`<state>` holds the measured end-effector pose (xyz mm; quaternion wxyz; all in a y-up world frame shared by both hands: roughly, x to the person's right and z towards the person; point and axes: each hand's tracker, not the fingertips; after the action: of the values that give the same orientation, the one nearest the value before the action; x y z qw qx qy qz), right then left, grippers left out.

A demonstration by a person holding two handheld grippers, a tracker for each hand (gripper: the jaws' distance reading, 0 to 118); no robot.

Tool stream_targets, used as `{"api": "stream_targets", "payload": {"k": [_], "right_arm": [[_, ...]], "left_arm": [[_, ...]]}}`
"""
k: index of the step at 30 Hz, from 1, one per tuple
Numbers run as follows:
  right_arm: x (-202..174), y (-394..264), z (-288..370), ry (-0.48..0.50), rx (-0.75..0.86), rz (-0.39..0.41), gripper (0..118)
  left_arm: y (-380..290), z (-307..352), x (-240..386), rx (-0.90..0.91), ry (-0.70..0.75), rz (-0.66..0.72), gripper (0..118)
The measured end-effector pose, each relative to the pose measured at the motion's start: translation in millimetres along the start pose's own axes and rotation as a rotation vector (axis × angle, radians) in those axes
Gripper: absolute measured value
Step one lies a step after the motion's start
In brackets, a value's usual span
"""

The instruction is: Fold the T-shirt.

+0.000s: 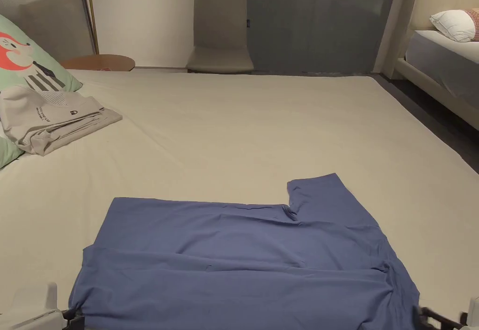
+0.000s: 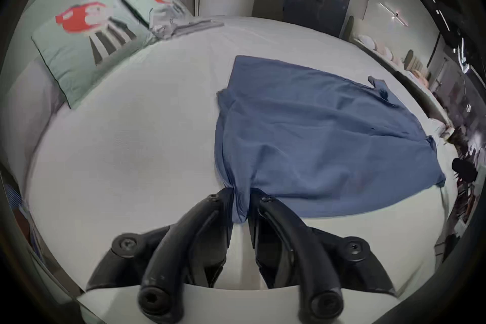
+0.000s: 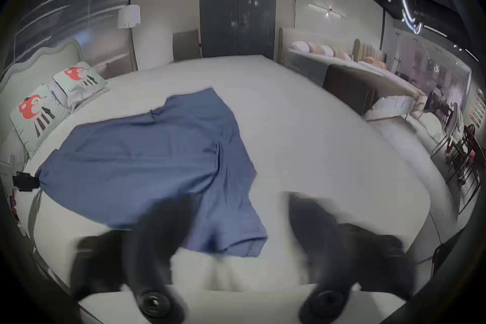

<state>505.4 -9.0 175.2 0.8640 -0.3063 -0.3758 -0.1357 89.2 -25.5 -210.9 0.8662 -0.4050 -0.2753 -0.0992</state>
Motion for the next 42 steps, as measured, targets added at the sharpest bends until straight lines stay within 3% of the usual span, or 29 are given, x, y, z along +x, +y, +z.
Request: {"api": "stream_targets", "payload": {"k": [1,2,5,6,10,11,12,21,26,36,37,38,39,41,42], "right_arm": [[2,-3,-6,0.007,-0.050,-0.001,100],[4,-7,-11,0.020,-0.071,-0.003,113],[6,-16,-26,-0.009,-0.180,0.007,102],[7,-19,-32,-0.005,-0.215,0.010,91],[7,-20,-31,0.034,-0.191,-0.012,43],[6,-17,-25,0.043,-0.179,-0.007,12],[7,-13,-21,0.048,-0.166,-0.011,8],[13,23,31,0.075,-0.102,0.010,7],[17,11,50,0.080,-0.164,0.026,7],[24,-31,22,0.046,-0.298,0.027,7],[25,-33,20,0.046,-0.300,0.011,8],[27,-34,21,0.040,-0.293,-0.019,10],[28,-34,22,0.031,-0.281,-0.026,28],[27,-31,30,-0.042,-0.189,-0.003,78],[26,-27,34,-0.050,-0.139,0.002,91]], "left_arm": [[0,3,3,0.015,0.016,-0.031,9],[1,5,5,0.012,0.009,-0.027,9],[2,10,6,0.012,-0.012,-0.002,9],[2,10,5,0.013,-0.014,0.008,9],[1,11,-1,0.004,-0.012,0.029,9],[2,13,-2,0.002,-0.017,0.034,9],[2,16,-3,0.000,-0.021,0.039,9],[1,66,-12,-0.004,-0.052,0.059,9],[-32,83,-21,-0.071,-0.009,0.110,9],[-79,68,-27,-0.138,0.027,0.148,9],[-79,70,-26,-0.126,0.030,0.152,14],[-78,74,-25,-0.100,0.046,0.157,28],[-76,77,-26,-0.069,0.085,0.156,54],[-70,85,-32,0.012,0.116,0.169,87],[-64,89,-33,0.050,0.119,0.181,101]]}}
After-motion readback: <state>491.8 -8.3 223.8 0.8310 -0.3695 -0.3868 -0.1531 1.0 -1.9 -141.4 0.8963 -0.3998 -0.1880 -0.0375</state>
